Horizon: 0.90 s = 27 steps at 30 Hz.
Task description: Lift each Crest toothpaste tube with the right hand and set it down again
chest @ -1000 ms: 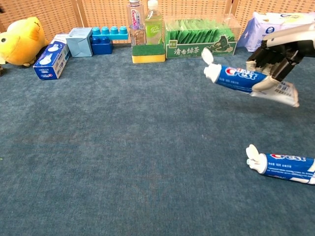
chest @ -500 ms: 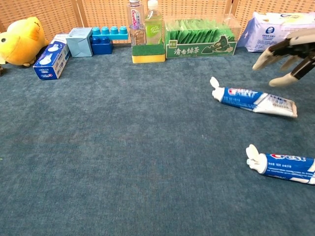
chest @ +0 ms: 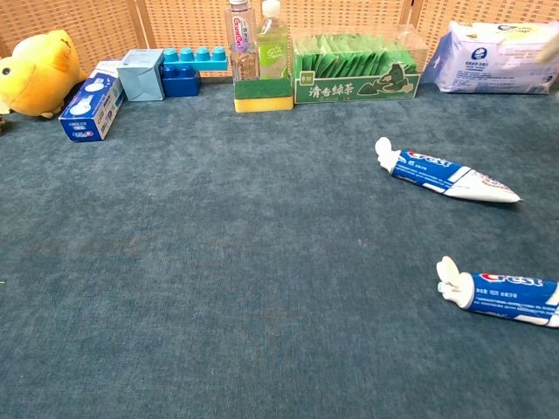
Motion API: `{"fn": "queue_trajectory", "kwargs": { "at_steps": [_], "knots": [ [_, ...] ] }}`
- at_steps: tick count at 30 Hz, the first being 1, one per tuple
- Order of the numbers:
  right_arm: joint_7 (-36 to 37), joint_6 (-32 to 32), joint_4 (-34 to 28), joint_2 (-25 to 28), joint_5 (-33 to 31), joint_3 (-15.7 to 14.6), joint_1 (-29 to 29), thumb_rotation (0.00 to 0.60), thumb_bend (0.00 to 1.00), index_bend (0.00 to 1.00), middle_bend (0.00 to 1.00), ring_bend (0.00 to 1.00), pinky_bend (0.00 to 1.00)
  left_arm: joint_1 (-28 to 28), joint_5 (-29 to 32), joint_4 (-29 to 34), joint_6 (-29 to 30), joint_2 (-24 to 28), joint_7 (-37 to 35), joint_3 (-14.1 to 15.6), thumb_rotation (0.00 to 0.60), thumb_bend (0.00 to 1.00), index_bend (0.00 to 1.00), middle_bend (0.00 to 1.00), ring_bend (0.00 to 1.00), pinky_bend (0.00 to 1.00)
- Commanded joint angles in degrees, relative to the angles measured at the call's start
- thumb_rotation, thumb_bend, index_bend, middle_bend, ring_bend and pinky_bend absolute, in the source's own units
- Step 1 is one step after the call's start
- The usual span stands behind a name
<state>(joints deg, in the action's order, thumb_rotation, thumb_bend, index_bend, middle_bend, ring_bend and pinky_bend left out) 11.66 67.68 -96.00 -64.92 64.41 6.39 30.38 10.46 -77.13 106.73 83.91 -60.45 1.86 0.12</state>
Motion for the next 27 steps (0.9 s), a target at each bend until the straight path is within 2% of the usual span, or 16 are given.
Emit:
{"fn": "queue_trajectory", "kwargs": {
  "at_steps": [1,6,13,20,27],
  "knots": [
    [-0.1,8.0,-0.6,-0.1,6.0,-1.8,-5.9,0.6,0.33,0.37,0.23,0.11,0.18,-1.7,-1.0,-1.4,2.4,-1.0,0.0,0.1,0.6,0.39,0.26,0.16,0.03,0.12],
    [-4.5,15.8,-0.9,-0.7,10.5,-3.8,-11.1,0.6,0.33,0.38,0.23,0.12,0.18,-4.6,-3.8,-2.3,6.2,-1.9,1.2,1.0,0.6,0.39,0.31,0.22,0.12,0.19],
    [-13.1,23.0,-0.6,-2.2,13.6,-5.8,-17.2,0.6,0.33,0.39,0.27,0.13,0.18,-8.3,-7.2,-3.9,10.5,-3.0,2.4,2.3,0.6,0.39,0.32,0.23,0.12,0.19],
    [-16.3,25.4,-0.8,-2.8,15.6,-6.9,-20.9,0.6,0.33,0.39,0.27,0.13,0.18,-10.4,-9.7,-4.1,11.4,-3.4,2.3,3.5,0.6,0.38,0.32,0.24,0.12,0.19],
    [-14.4,26.2,0.0,-3.0,18.1,-6.3,-22.5,0.6,0.33,0.39,0.26,0.13,0.18,-11.2,-11.9,-2.7,12.2,-3.0,2.9,3.3,0.6,0.37,0.32,0.22,0.11,0.17]
  ]
}}
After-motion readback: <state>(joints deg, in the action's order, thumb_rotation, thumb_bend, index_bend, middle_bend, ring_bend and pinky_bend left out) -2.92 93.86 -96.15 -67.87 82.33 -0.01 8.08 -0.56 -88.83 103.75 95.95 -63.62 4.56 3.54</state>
